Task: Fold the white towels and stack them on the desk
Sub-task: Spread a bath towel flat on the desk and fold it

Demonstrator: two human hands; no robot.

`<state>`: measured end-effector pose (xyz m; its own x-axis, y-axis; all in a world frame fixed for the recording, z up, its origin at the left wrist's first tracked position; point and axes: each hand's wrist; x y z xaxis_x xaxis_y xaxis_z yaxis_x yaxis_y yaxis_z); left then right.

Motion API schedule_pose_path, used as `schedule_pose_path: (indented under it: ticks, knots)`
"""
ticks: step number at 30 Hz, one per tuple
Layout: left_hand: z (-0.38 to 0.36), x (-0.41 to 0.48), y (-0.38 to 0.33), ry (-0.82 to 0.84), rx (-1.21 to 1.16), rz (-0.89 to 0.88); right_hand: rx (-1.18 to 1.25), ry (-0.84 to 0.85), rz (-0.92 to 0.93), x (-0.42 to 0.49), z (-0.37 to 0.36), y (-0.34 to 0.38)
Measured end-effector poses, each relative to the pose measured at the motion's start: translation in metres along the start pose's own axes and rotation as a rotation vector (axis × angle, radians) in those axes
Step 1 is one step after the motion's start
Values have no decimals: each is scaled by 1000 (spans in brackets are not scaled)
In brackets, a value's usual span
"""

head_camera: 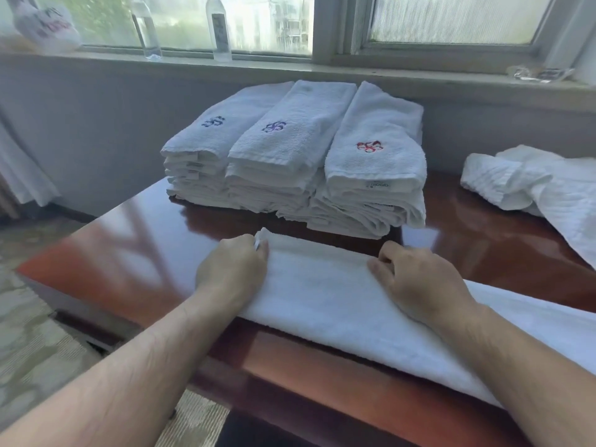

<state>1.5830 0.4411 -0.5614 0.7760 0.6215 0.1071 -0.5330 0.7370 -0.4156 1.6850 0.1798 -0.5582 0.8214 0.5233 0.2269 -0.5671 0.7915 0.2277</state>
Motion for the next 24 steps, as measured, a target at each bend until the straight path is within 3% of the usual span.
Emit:
schedule_pose_path:
  ticks: [4,7,8,12,15,20,24]
  knots:
    - [0,-13,-3,-172,80,-96,-23,-80,-46,-14,3,-11]
    - [1,-30,-20,-319,42,-324,-70,-113,-61,-34,14,-28]
    - [-1,-38,-31,-286,11,-426,-81,-119,-70,-42,19,-35]
    - [-33,-70,-91,103,-15,-724,-115,-95,-159,-81,42,-76]
    - [-58,-86,-149,193,-3,-869,-108,-84,-258,-110,63,-117]
    - [-89,-103,-231,338,-161,-892,-134,-159,-465,-157,84,-183]
    - [-102,-104,-257,362,-140,-904,-85,-189,-470,-172,90,-211]
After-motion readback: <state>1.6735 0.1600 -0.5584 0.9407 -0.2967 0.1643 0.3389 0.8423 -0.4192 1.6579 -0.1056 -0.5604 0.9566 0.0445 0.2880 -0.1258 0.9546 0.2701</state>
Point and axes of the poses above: each hand's wrist, its own x-axis towards the middle knuckle, its own z-axis out of the back of the hand, y = z × x, and after that the axes turned 2 degrees about y, right-handed
